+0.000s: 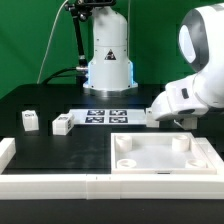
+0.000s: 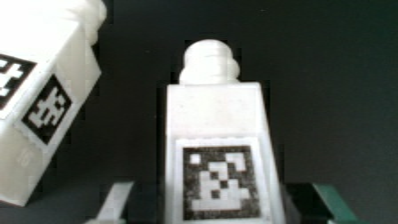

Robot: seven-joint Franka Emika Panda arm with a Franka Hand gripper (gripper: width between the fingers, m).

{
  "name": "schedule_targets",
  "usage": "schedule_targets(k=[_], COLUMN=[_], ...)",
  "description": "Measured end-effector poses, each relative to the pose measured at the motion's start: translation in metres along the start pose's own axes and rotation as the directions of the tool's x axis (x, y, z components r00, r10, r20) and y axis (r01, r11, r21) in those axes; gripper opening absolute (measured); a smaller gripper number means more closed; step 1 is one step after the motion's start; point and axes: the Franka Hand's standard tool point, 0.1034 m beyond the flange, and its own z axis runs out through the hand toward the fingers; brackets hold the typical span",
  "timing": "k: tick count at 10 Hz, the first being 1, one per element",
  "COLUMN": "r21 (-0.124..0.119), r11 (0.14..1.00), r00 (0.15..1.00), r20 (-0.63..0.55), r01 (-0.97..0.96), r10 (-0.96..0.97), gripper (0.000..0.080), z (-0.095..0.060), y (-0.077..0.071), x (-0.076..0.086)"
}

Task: Assemble one leg

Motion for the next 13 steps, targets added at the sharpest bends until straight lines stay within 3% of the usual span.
schedule_targets(k=[2, 7, 9, 13], r21=[0.002, 0.009, 0.01, 0.016], r11=[1.0, 1.0, 1.0, 1.0], r00=[1.0, 1.0, 1.0, 0.905], r20=[0.006, 0.002, -0.022, -0.424], r01=[0.005, -0.016, -0.017, -0.015], r10=[-0.005, 0.016, 0.017, 0.02], gripper=[0.0289, 0.0291, 0.0291, 0.0291], z=[-0.003, -0.059, -0.055, -0.068], y=[0.002, 0.019, 0.019, 0.023], x=[-0.002, -0.043, -0.039, -0.027])
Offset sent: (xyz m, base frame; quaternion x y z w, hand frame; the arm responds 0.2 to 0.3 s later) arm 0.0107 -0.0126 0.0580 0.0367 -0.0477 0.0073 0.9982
